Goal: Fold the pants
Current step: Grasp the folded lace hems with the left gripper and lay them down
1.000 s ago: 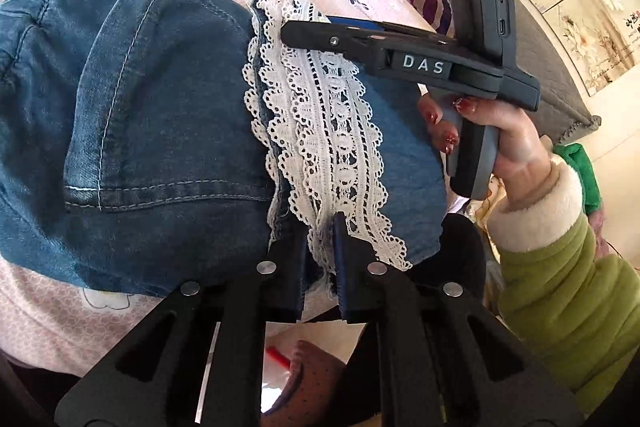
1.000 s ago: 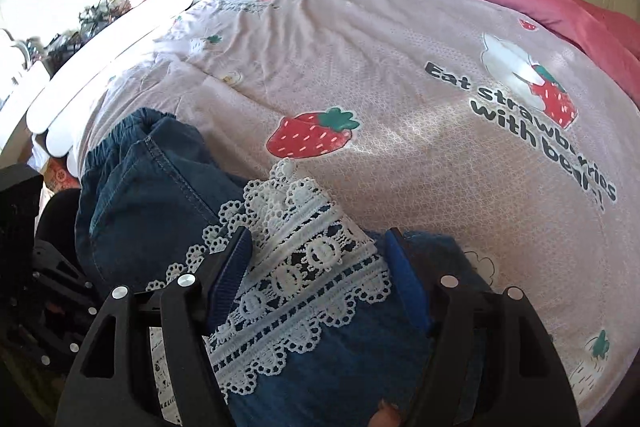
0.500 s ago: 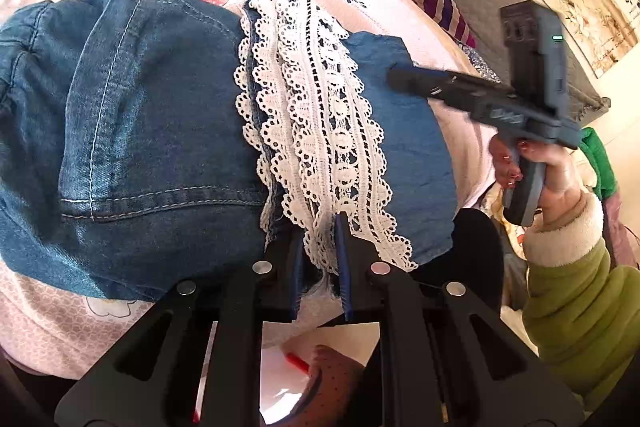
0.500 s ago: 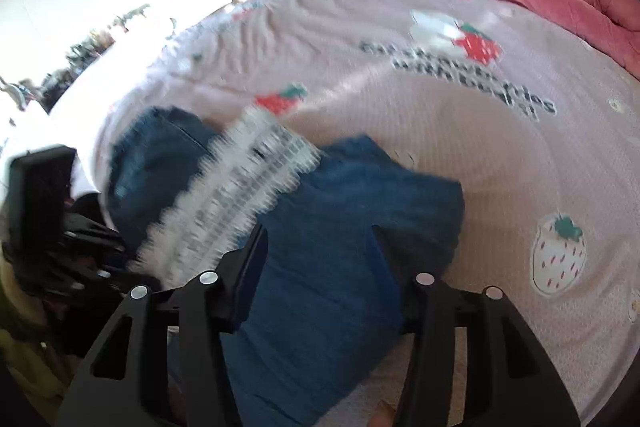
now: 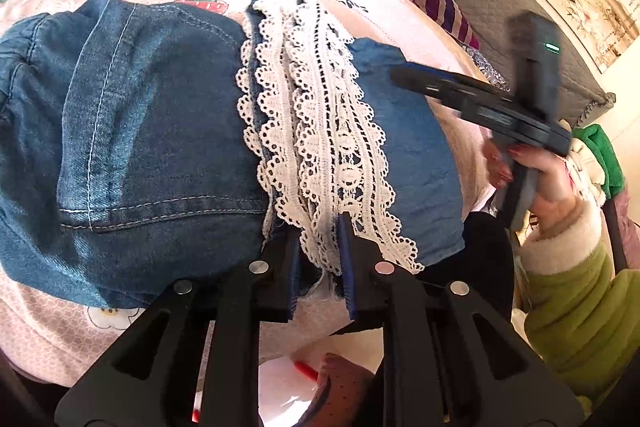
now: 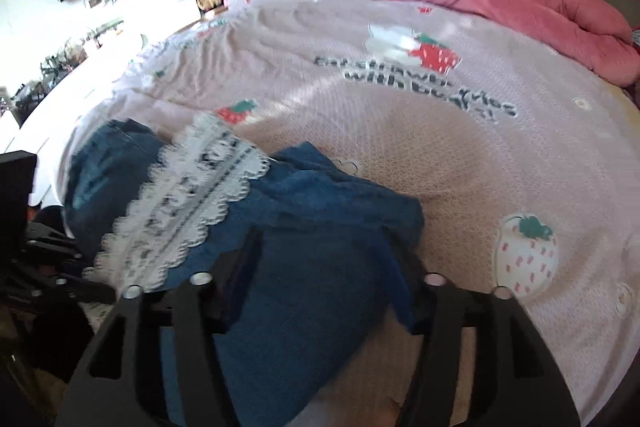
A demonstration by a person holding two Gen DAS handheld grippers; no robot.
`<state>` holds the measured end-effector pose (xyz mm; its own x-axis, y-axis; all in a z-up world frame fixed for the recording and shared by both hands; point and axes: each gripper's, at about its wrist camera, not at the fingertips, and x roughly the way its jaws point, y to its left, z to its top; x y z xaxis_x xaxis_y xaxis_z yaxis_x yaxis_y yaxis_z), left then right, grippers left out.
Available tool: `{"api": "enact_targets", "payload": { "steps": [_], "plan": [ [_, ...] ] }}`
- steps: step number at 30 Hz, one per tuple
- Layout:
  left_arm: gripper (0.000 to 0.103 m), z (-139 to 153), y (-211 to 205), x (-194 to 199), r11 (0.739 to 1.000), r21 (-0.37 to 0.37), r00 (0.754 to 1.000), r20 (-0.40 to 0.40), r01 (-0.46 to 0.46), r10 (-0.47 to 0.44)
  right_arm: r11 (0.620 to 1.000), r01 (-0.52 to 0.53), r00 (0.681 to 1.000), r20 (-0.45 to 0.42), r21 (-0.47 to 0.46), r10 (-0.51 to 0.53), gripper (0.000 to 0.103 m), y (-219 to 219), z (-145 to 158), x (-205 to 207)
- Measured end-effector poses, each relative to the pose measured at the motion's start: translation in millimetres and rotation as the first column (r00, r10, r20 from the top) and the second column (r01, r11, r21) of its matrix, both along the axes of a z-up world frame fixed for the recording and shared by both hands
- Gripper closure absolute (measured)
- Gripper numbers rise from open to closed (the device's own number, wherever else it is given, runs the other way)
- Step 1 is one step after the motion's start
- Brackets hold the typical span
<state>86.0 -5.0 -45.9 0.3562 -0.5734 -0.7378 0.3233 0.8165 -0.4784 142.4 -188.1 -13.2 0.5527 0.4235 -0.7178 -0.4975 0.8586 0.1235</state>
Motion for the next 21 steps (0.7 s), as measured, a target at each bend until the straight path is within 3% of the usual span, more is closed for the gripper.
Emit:
{"api": "enact_targets", "payload": {
  "steps": [6, 11, 12, 13, 16, 21],
  "plan": [
    [0.086, 7.9, -0.5, -2.3, 1.000, 0.011, 1.000, 0.022, -0.005, 0.004, 1.000, -0.024, 0.999, 0.040, 0.004, 0.024, 0.040, 3.2, 14.5, -64.7],
    [0.067, 20.1, 7.7, -8.3, 0.999, 0.029, 0.998, 0.060, -0.033, 0.031, 0.999, -0.047, 0.999, 0.012, -0.006, 0.047, 0.040, 11.8, 3.1, -100.3],
    [0.066, 22.8, 9.3, -9.5, 0.999, 0.034, 0.997, 0.070, -0.042, 0.040, 0.998, -0.069, 0.998, -0.012, -0.007, 0.069, 0.043, 15.9, -1.4, -105.0],
    [0.064, 25.9, 11.4, -11.1, 0.998, 0.045, 0.995, 0.083, -0.053, 0.050, 0.996, -0.084, 0.996, -0.027, -0.013, 0.084, 0.053, 20.0, -4.7, -108.4],
    [0.060, 32.4, 19.8, -15.4, 0.994, 0.061, 0.991, 0.106, -0.088, 0.082, 0.990, -0.109, 0.992, -0.069, -0.094, 0.103, 0.068, 34.3, -20.3, -115.1],
    [0.052, 40.3, 31.5, -23.6, 0.986, 0.094, 0.982, 0.137, -0.140, 0.126, 0.979, -0.089, 0.992, -0.110, -0.182, 0.070, 0.069, 47.3, -44.5, -110.3]
  ]
}}
